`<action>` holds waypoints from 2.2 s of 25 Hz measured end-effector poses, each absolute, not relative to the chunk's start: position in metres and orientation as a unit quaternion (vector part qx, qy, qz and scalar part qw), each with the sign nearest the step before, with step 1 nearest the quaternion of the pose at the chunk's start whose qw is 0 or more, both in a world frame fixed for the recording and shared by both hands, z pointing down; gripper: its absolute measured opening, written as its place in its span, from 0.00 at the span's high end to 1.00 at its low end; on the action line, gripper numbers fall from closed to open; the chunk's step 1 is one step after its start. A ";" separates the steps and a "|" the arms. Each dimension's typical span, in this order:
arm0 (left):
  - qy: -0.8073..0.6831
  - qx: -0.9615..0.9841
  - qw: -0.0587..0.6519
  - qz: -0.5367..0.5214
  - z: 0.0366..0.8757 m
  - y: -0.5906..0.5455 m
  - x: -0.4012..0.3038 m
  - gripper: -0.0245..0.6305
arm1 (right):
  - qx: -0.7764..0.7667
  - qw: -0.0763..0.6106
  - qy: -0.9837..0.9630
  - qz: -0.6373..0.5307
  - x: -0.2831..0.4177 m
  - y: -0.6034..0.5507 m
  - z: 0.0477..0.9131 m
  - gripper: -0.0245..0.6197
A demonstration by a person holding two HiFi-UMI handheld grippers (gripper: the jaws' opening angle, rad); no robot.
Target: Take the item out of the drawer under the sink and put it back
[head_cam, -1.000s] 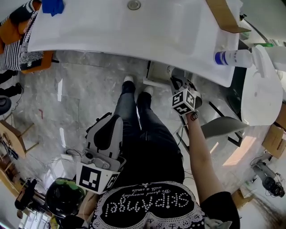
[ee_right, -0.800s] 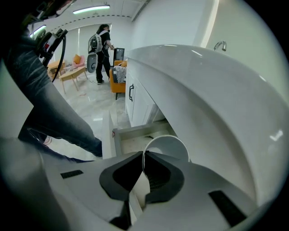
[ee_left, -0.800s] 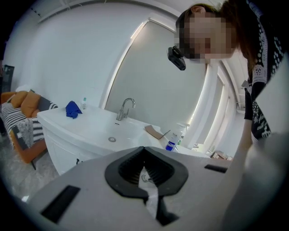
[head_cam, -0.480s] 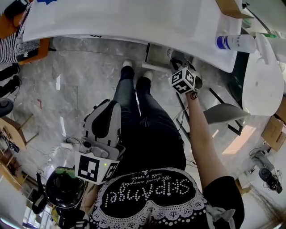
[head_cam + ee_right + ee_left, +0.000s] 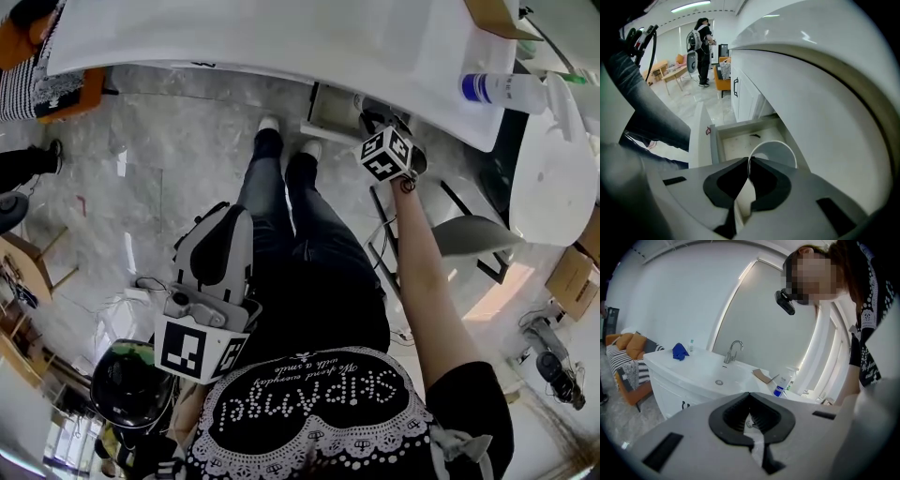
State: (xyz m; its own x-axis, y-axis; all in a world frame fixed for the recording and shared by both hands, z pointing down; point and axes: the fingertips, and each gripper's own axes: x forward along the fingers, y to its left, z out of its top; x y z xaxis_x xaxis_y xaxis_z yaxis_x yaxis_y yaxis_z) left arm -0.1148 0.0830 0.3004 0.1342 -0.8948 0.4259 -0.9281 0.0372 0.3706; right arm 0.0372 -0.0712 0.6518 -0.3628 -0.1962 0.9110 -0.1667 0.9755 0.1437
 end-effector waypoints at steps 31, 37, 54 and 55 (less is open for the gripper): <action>-0.661 0.680 0.315 0.031 0.310 0.086 -0.120 0.96 | 0.073 0.589 -0.805 -0.022 0.030 -0.076 0.683 0.92; -0.659 0.681 0.317 0.029 0.310 0.084 -0.119 0.96 | 0.058 0.594 -0.802 -0.028 0.027 -0.075 0.685 0.92; -0.659 0.680 0.320 0.022 0.310 0.083 -0.119 0.96 | 0.039 0.590 -0.806 -0.021 0.026 -0.069 0.680 0.91; -0.659 0.681 0.319 0.022 0.310 0.083 -0.118 0.96 | 0.038 0.590 -0.806 -0.022 0.026 -0.068 0.679 0.91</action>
State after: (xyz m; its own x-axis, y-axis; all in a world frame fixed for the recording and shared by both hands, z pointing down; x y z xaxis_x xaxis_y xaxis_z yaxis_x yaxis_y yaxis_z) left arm -0.1184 0.0829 0.3099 0.1310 -0.8831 0.4505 -0.9111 0.0719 0.4058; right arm 0.0261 -0.0684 0.6790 -0.3008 -0.0885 0.9496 -0.0355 0.9960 0.0816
